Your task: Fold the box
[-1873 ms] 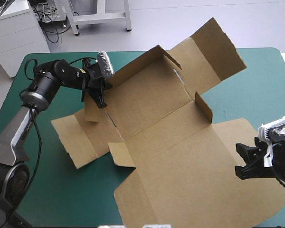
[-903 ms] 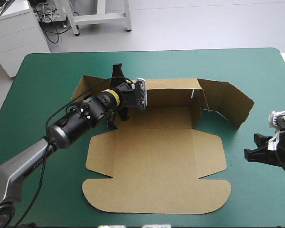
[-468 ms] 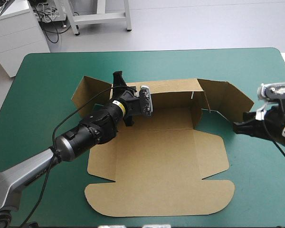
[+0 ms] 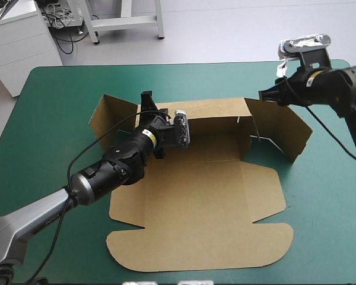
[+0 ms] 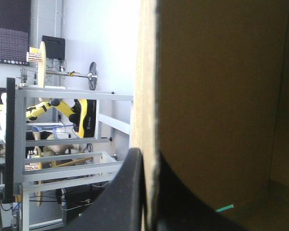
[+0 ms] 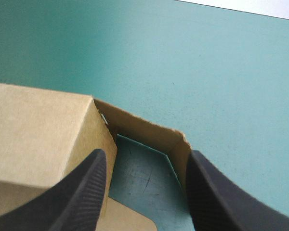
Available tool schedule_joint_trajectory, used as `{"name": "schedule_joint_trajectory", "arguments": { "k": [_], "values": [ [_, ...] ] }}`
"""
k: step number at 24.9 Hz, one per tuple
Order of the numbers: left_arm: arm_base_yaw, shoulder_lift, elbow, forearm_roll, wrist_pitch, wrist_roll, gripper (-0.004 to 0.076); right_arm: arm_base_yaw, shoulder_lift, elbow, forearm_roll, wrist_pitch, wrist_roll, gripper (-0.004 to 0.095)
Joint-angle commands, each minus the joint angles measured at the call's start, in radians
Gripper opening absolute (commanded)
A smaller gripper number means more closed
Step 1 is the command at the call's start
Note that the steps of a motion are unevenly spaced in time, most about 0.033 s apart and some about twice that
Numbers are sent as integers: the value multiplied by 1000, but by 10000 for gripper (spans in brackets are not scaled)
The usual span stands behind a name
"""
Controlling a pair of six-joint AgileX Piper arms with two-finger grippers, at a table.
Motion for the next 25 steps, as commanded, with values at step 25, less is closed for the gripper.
{"name": "schedule_joint_trajectory", "arguments": {
  "k": [25],
  "values": [
    [-2,8,68,329,40,-284,-32,-324,450,-266,434,46,-296,427]
  ]
}}
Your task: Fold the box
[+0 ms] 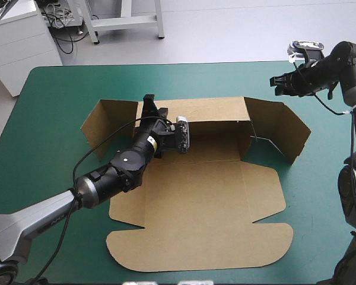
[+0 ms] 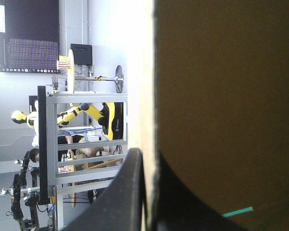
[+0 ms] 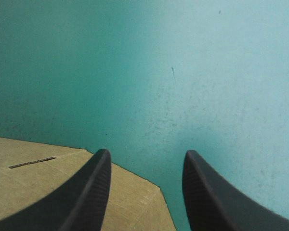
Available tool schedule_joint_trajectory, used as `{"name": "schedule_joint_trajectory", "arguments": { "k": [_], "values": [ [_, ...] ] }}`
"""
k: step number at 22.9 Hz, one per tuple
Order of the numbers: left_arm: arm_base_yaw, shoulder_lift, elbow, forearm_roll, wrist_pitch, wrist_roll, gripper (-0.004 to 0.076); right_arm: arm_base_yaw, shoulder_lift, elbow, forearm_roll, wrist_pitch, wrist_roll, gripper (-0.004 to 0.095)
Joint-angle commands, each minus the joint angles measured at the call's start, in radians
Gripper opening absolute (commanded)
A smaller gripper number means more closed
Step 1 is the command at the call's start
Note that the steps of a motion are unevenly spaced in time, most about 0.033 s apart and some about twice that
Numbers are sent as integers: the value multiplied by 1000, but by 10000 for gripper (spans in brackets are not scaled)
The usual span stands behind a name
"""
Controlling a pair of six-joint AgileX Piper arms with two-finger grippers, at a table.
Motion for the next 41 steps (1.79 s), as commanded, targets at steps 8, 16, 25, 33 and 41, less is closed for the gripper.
{"name": "schedule_joint_trajectory", "arguments": {
  "k": [8,16,25,33,41],
  "values": [
    [-1,-13,-11,-9,50,-37,-32,-4,-53,-29,71,40,-56,424],
    [-1,-13,-11,-9,50,-51,-32,-4,-65,93,167,63,-126,423],
    [-1,-13,-11,-9,57,-51,-32,-4,-236,309,244,-49,-242,423],
    [1,-13,-17,-9,105,-73,-32,-6,-266,427,191,-36,-214,407],
    [1,5,-129,-13,77,-47,-21,-37,-267,427,207,22,-190,407]
  ]
}}
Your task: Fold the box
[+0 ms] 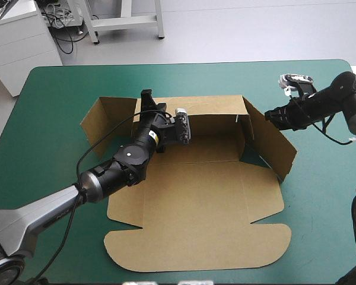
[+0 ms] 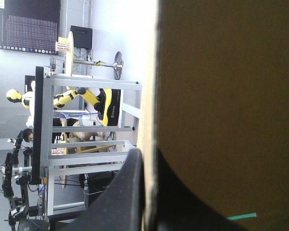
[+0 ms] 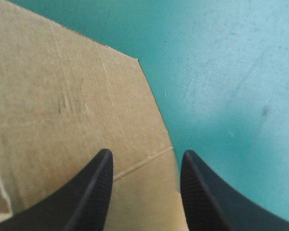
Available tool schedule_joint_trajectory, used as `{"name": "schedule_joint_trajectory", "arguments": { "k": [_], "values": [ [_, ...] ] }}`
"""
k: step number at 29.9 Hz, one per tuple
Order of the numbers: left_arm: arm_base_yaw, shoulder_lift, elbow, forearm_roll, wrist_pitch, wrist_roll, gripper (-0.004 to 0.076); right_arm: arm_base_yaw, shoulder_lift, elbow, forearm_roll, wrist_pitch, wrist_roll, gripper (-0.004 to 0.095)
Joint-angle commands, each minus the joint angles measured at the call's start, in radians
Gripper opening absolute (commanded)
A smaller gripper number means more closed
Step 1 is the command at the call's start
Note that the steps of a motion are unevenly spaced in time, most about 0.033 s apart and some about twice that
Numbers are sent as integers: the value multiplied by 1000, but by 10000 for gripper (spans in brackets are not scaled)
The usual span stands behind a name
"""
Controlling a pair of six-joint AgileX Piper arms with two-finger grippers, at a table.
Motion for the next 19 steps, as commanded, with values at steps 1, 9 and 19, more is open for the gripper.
{"name": "schedule_joint_trajectory", "arguments": {
  "k": [1,9,19],
  "values": [
    [1,-20,-69,-7,32,5,-13,-36,-61,-20,44,56,2,407],
    [1,2,-69,-55,30,49,-10,-58,-118,-19,44,68,1,407],
    [1,2,-69,-55,33,49,-11,-56,-127,-27,-128,-125,56,407]
  ]
}}
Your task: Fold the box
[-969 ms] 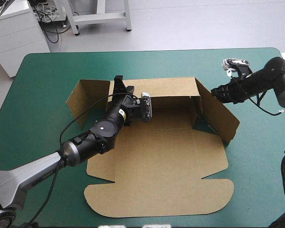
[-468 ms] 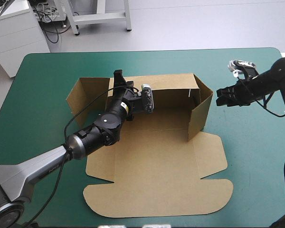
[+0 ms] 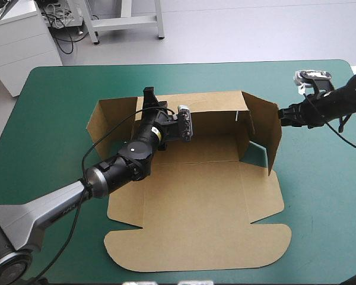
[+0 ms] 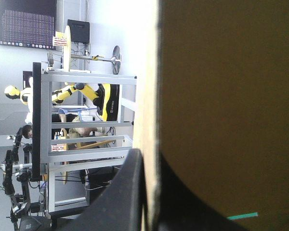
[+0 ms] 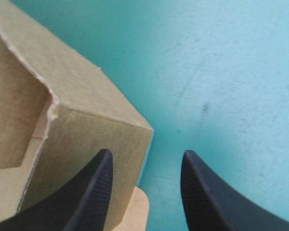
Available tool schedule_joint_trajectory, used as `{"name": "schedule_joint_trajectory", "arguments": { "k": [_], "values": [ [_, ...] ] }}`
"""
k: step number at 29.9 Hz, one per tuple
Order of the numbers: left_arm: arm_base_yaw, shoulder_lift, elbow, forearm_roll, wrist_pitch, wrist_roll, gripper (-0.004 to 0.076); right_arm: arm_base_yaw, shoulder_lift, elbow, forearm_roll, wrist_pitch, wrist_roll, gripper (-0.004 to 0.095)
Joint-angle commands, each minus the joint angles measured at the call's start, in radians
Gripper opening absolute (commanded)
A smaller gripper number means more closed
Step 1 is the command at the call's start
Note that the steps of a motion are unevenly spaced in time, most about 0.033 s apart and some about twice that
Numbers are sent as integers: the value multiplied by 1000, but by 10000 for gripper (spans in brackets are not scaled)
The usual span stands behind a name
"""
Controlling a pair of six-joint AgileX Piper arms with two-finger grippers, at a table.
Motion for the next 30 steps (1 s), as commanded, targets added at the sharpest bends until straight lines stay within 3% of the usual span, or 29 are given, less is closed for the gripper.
{"name": "schedule_joint_trajectory", "arguments": {
  "k": [1,9,14,24,30],
  "values": [
    [-1,-35,-27,-2,15,-13,-11,-6,-52,-51,-52,-84,50,407],
    [-1,-35,-27,-2,11,-11,-12,-6,-41,-363,-63,-60,110,407],
    [-1,-35,-27,4,10,36,-12,-2,48,-544,-63,48,140,407],
    [-1,-35,-27,6,12,41,-12,70,269,-563,-102,36,121,407],
    [-1,-35,-27,6,12,41,-12,117,308,-563,-123,46,112,426]
  ]
}}
